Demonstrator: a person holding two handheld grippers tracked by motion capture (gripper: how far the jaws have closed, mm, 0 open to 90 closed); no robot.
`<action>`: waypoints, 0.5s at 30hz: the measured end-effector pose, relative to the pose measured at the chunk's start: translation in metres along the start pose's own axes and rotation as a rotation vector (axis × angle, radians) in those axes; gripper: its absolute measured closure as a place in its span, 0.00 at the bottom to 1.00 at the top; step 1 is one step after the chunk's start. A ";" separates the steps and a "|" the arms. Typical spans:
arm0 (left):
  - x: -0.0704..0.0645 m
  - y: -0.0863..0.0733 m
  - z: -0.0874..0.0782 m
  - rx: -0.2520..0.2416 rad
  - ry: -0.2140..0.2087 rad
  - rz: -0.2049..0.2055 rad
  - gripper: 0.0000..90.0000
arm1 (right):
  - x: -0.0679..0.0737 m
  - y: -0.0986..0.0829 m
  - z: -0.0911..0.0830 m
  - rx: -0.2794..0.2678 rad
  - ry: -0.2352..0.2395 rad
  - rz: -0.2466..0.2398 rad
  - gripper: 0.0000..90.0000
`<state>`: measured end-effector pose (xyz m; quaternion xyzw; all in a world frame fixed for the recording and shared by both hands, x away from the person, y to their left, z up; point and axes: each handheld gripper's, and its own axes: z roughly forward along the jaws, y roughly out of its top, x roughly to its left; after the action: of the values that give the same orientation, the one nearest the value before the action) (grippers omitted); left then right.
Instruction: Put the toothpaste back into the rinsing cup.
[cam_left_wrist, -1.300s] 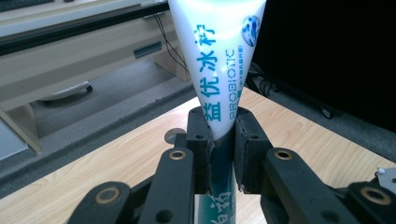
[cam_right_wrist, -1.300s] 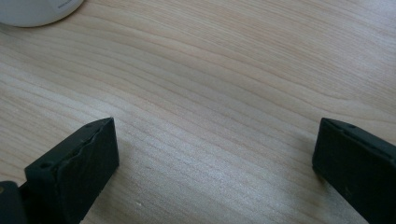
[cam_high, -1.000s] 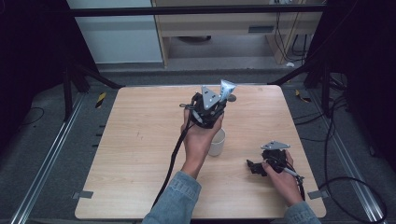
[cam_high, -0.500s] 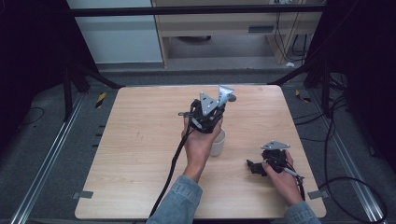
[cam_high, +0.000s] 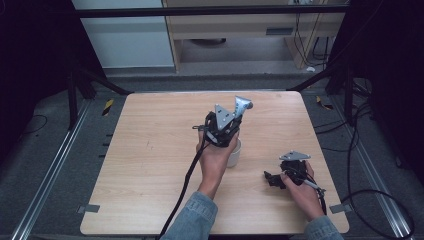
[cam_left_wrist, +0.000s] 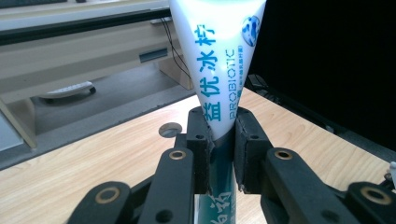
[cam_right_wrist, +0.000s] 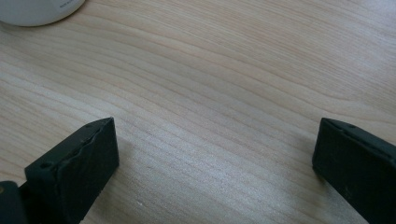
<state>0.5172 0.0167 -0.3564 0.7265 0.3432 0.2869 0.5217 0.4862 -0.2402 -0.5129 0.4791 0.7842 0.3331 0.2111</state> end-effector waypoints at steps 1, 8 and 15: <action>0.000 -0.001 0.000 0.004 -0.005 0.003 0.87 | 0.000 0.000 0.000 0.000 0.000 -0.001 0.01; -0.001 -0.005 0.002 0.012 -0.005 0.008 0.87 | 0.000 0.000 0.000 0.000 0.001 -0.002 0.01; 0.000 -0.013 0.003 0.007 -0.003 0.001 0.87 | 0.000 0.000 0.000 0.000 0.001 -0.002 0.01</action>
<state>0.5166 0.0179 -0.3693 0.7289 0.3432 0.2847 0.5196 0.4862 -0.2403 -0.5129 0.4782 0.7847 0.3331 0.2112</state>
